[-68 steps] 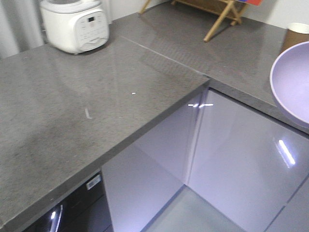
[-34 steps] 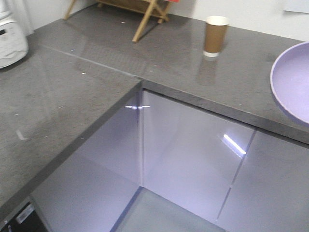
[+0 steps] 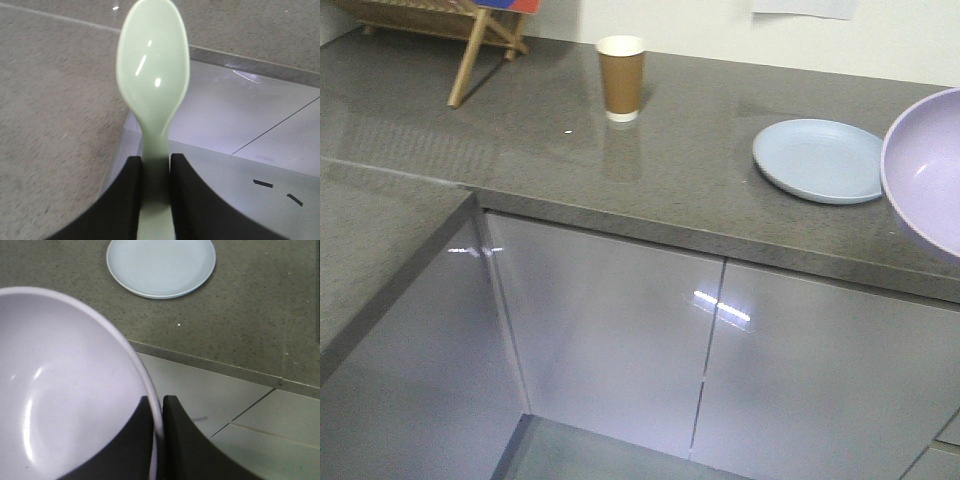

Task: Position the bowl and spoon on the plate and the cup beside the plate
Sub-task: 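Drive the base, carrying spoon and bowl, toward the counter with the plate, then approach the pale blue plate holding spoon and bowl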

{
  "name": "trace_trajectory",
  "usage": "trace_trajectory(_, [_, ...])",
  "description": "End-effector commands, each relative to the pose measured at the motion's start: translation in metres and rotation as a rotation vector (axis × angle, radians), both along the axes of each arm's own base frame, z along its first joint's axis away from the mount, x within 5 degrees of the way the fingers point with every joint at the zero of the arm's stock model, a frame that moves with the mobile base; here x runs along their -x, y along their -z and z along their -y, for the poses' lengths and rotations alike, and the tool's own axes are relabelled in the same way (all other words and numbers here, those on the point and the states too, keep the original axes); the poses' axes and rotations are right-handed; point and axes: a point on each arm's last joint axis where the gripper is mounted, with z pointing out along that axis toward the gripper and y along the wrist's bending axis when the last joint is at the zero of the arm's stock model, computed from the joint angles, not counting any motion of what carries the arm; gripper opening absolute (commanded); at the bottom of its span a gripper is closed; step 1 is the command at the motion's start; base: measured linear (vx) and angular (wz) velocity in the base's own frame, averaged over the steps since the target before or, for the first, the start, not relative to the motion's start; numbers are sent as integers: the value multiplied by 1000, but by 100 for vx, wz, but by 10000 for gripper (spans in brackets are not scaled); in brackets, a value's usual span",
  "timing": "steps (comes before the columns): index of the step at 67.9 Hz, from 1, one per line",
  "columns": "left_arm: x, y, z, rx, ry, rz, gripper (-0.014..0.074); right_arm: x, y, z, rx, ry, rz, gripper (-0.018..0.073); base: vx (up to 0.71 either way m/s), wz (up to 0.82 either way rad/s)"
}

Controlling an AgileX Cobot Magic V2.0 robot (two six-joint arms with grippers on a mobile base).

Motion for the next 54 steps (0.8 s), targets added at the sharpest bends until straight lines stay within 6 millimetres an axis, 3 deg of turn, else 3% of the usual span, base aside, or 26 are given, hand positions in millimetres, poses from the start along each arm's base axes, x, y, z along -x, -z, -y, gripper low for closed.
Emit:
trace_trajectory(1, [7,-13,0,6,6,71,-6,1,-14,1,18,-2,99,-6,9,-36])
trace_trajectory(54, [7,-13,0,6,6,71,-6,1,-14,1,18,-2,98,-6,8,-31])
